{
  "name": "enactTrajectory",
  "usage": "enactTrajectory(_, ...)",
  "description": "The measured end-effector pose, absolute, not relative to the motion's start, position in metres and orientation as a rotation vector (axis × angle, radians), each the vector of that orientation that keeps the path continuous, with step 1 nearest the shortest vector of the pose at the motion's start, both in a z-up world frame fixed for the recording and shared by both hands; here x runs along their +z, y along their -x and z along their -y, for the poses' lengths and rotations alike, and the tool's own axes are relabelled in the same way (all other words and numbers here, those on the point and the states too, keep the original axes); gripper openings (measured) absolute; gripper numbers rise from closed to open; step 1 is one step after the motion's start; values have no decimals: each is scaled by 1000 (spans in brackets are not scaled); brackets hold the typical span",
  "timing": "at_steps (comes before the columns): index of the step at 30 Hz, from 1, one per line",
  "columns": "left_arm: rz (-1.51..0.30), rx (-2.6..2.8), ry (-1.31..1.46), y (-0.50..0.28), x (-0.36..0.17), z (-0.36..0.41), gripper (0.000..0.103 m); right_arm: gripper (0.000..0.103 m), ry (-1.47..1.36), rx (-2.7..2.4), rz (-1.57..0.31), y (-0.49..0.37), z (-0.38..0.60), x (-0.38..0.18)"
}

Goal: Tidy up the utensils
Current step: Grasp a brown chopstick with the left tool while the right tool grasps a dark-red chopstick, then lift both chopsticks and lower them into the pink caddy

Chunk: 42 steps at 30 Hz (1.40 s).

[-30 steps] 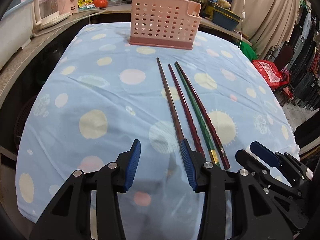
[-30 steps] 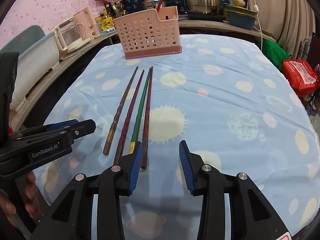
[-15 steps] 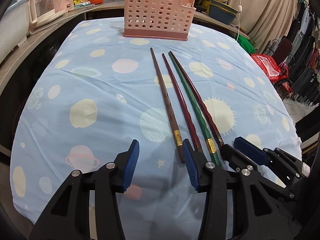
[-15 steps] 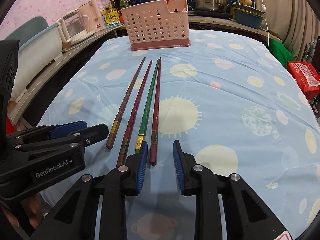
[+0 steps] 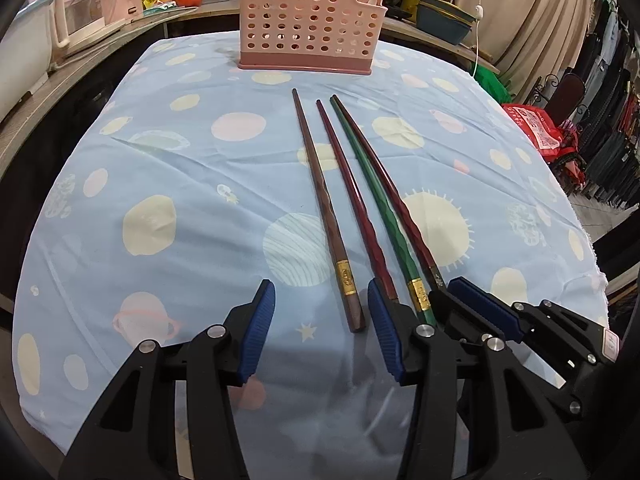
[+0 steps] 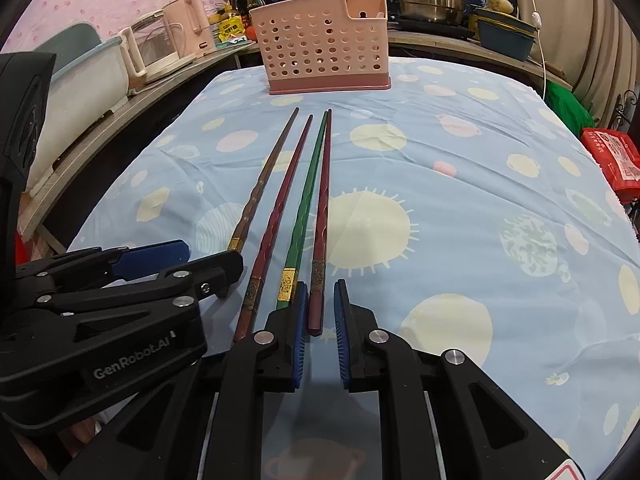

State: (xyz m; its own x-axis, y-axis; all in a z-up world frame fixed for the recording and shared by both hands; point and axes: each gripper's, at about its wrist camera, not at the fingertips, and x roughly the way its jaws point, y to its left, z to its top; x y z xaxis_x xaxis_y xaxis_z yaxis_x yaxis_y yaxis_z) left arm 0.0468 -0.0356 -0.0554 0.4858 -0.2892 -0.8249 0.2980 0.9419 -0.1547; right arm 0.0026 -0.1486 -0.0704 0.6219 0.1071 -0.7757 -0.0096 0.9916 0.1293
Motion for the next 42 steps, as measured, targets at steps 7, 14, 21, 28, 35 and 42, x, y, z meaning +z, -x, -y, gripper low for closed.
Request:
enactTrajectory(7, -984, -347, -18, -47, -57, 39, 43, 10, -117, 65, -898, -3, 149, -71)
enactTrajectory(14, -987, -348, -11, -50, -57, 37, 22, 8, -125, 66, -900, -2, 150, -71)
enactTrajectory(21, -1000, -373, 0, -49, -56, 38, 8, 7, -137, 69, -904, -1, 152, -70)
enactTrajectory(28, -1002, -391, 28, -45, -48, 33, 8, 7, -168, 70, -888, 4, 160, -62)
enactTrajectory(35, -967, -395, 48, -40, -28, 28, 8, 7, -202, 66, -834, 10, 170, -39)
enactTrajectory(42, -913, -394, 79, -38, -1, 18, 8, 7, -230, 66, -749, 15, 178, -5)
